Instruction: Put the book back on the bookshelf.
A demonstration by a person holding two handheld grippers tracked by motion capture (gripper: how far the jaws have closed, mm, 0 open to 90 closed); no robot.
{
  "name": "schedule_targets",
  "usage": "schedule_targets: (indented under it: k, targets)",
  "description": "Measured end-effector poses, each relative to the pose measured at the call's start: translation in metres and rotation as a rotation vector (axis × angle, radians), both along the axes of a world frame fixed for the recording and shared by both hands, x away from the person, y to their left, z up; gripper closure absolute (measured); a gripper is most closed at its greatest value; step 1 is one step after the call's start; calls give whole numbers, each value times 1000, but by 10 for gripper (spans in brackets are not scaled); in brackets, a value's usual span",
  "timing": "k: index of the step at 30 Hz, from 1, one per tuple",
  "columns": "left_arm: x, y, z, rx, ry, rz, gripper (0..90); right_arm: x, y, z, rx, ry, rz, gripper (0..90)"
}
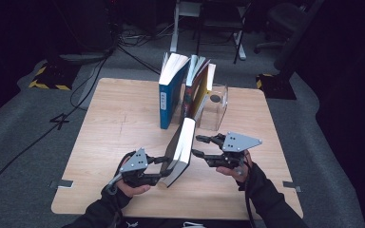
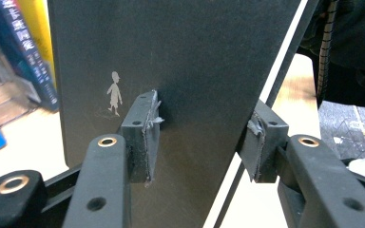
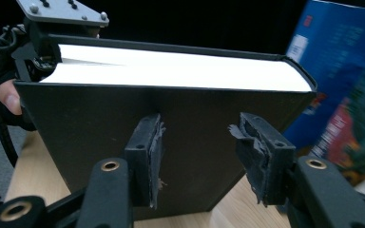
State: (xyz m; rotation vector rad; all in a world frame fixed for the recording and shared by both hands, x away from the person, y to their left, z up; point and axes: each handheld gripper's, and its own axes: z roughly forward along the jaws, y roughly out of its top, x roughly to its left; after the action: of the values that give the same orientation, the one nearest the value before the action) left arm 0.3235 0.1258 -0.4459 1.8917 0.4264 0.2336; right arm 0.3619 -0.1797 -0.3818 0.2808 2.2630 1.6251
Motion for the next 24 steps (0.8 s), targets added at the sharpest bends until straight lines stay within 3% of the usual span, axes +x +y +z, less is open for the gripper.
schedule_targets:
  k: [13, 17, 24]
  targets:
    - [22, -23, -1, -18, 16, -61, 532, 1, -24, 3, -14, -1, -56, 521]
    - [21, -26, -1, -22, 23, -43, 531, -3, -25, 2, -19, -25, -75, 521]
    - [11, -23, 1, 1, 9, 9, 547, -11, -14, -4, -64, -31, -43, 440]
